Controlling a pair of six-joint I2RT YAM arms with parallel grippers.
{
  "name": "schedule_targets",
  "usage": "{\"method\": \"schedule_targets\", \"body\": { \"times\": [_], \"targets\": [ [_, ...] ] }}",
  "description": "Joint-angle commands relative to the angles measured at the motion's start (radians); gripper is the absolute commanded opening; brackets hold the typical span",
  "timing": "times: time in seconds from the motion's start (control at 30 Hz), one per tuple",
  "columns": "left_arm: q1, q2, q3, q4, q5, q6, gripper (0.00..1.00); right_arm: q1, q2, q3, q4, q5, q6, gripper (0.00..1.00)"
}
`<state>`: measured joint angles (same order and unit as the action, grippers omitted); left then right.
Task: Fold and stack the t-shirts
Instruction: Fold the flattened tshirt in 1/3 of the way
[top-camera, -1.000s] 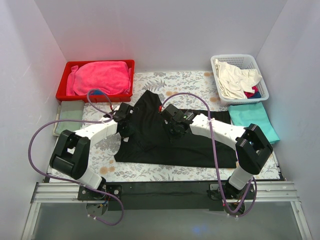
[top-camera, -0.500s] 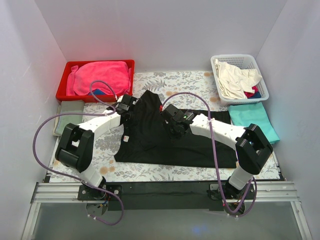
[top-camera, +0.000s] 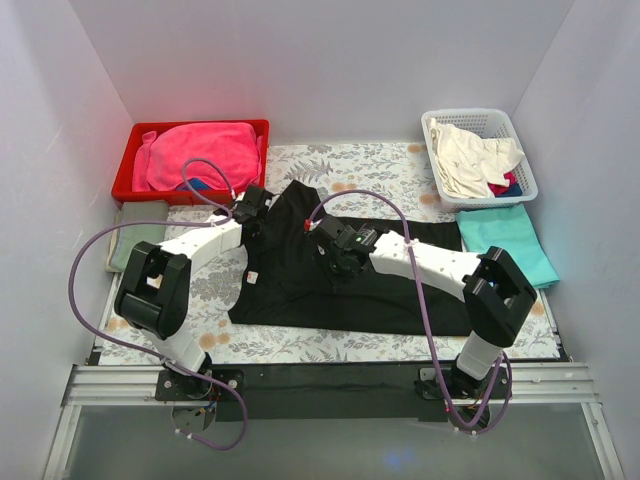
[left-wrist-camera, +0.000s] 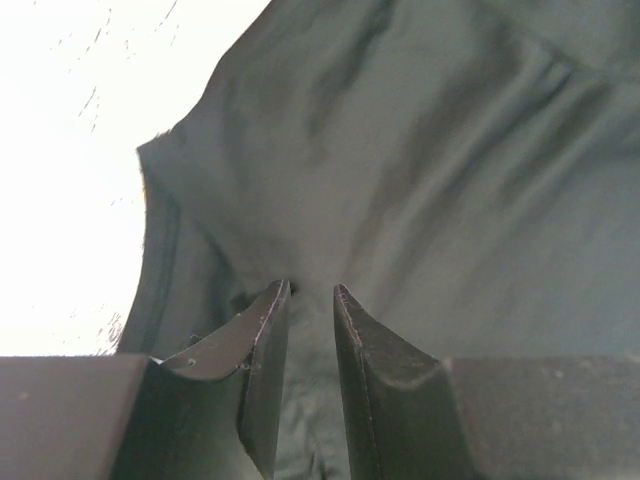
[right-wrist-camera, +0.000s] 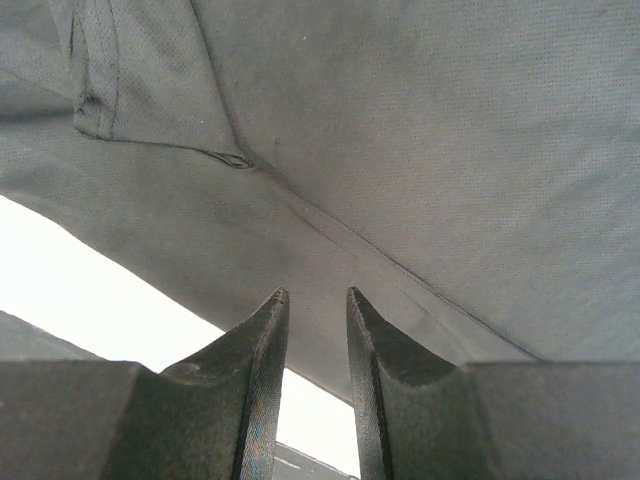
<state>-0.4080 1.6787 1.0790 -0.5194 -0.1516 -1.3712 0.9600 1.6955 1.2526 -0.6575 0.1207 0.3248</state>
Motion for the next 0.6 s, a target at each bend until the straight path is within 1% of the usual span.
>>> {"method": "schedule_targets", "body": {
  "times": [0.0,0.17,0.37,0.57],
  "targets": [
    [0.006,-0.07,-0.03,-0.027,0.009,0.011,0.24,-0.001,-0.005,0.025,-0.008,0.01,-0.01,0.36],
    [0.006,-0.074,-0.05,-0.03,0.012,-0.002,0.23,0.0,-0.007,0.019,-0.008,0.013,-0.006,0.36],
    [0.006,-0.08,-0.082,-0.051,-0.052,-0.037,0.22,-0.001,-0.008,0.014,-0.011,0.023,-0.004,0.36],
    [0.006,-0.063,-0.087,-0.047,-0.059,-0.042,0.23,0.0,-0.005,0.011,-0.014,0.03,-0.003,0.36]
  ]
}}
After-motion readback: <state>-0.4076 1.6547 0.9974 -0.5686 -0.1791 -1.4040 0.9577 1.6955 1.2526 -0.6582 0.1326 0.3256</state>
